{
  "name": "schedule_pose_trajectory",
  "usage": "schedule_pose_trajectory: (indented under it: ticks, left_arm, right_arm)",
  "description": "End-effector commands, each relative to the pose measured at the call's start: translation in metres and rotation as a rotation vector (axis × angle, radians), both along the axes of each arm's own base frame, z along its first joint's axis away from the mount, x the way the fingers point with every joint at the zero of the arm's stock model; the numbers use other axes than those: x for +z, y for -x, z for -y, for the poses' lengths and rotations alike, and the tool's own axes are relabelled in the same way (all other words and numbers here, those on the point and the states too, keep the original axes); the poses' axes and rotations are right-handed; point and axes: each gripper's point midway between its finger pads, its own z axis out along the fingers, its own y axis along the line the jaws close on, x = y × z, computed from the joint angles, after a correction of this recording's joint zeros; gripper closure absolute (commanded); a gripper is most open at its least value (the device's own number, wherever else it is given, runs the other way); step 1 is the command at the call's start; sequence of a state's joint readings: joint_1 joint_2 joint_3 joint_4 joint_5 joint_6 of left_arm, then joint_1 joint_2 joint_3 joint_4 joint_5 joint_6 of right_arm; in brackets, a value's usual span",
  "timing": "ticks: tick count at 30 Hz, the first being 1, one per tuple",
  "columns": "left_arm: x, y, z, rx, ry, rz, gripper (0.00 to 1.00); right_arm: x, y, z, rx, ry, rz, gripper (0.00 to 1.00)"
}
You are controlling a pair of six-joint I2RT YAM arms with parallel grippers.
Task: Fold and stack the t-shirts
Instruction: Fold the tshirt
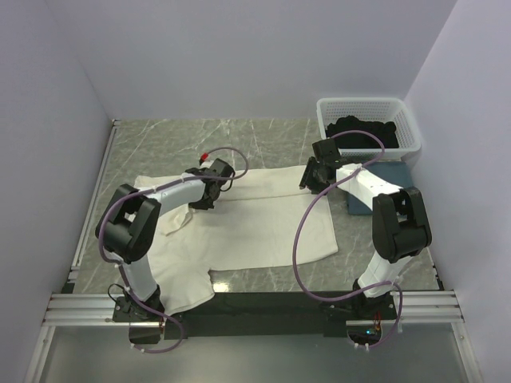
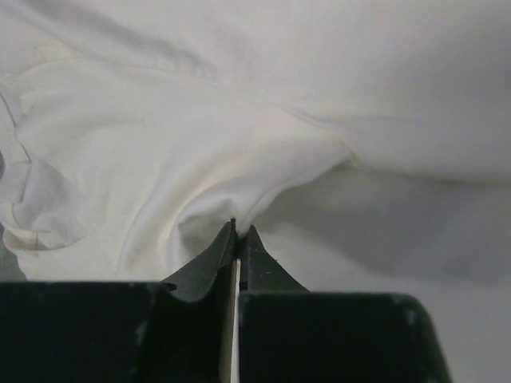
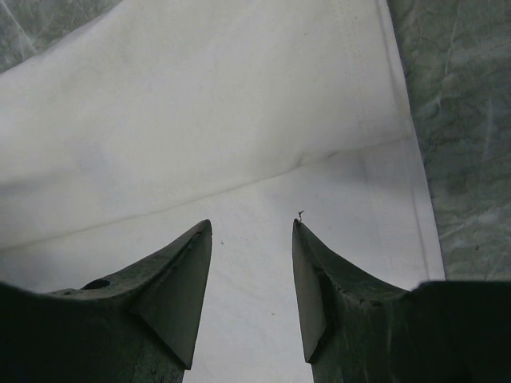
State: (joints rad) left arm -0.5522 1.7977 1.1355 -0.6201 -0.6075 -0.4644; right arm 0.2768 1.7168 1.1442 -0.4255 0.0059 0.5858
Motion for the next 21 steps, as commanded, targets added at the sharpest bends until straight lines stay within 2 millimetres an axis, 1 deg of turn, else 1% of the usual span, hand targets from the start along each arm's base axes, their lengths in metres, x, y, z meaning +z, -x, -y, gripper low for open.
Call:
schedule_pose_trajectory:
  ticks: [1, 2, 6, 10, 12, 15, 17, 18, 20, 21]
  left_arm:
    - [0.025, 0.011, 0.022, -0.029, 0.15, -0.05, 0.93]
    - [0.024, 0.02, 0.028, -0.043, 0.186, -0.095, 0.93]
    - [0.024, 0.033, 0.042, -0.072, 0.26, -0.184, 0.92]
    - [0.028, 0.035, 0.057, -0.111, 0.317, -0.229, 0.92]
    - [0.027, 0.038, 0.061, -0.128, 0.328, -0.264, 0.9]
    - [0.021, 0.043, 0.066, -0.137, 0.351, -0.301, 0.82]
    - [0.021, 0.045, 0.07, -0.143, 0.379, -0.307, 0.76]
    - [0.021, 0.045, 0.072, -0.14, 0.395, -0.299, 0.67]
    - [0.026, 0.043, 0.071, -0.127, 0.42, -0.279, 0.59]
    - [0.026, 0.044, 0.068, -0.106, 0.429, -0.276, 0.47]
  right_arm:
    - [0.012, -0.009, -0.001, -0.004, -0.014, 0.042, 0.48]
    - [0.012, -0.009, 0.0, -0.007, -0.013, 0.039, 0.48]
    - [0.013, -0.01, 0.0, -0.004, -0.013, 0.042, 0.48]
    - [0.016, -0.011, -0.001, 0.0, -0.011, 0.044, 0.48]
    - [0.015, -0.011, 0.0, -0.001, -0.01, 0.043, 0.48]
    - [0.015, -0.01, 0.001, -0.001, -0.009, 0.041, 0.48]
    - [0.016, -0.01, 0.0, 0.005, -0.008, 0.043, 0.48]
    - [0.015, -0.008, 0.0, 0.005, -0.007, 0.04, 0.48]
    - [0.016, -0.008, 0.0, 0.006, -0.007, 0.045, 0.48]
    - [0.017, -0.008, 0.0, 0.006, -0.008, 0.046, 0.48]
